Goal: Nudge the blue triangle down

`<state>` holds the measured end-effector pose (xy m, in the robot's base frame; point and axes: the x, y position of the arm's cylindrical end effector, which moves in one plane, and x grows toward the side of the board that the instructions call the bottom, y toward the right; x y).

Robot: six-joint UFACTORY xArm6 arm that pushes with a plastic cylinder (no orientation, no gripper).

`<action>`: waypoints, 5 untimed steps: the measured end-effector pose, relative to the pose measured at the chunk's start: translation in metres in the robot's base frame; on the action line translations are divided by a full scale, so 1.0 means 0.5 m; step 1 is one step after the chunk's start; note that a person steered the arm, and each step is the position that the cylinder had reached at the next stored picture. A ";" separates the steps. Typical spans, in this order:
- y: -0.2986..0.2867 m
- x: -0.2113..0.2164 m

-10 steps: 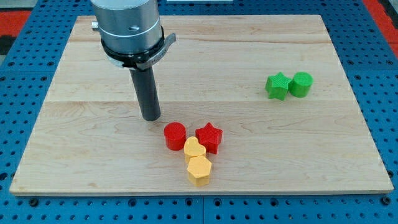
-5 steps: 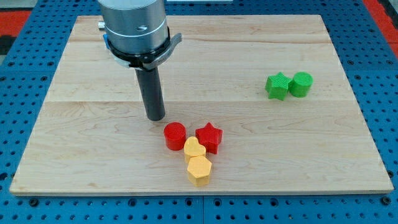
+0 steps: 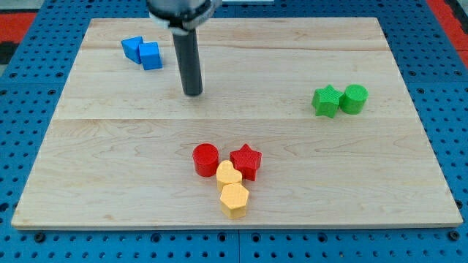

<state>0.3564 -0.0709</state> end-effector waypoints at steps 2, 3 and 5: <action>-0.037 -0.221; -0.126 -0.225; -0.287 -0.215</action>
<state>0.2490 -0.2145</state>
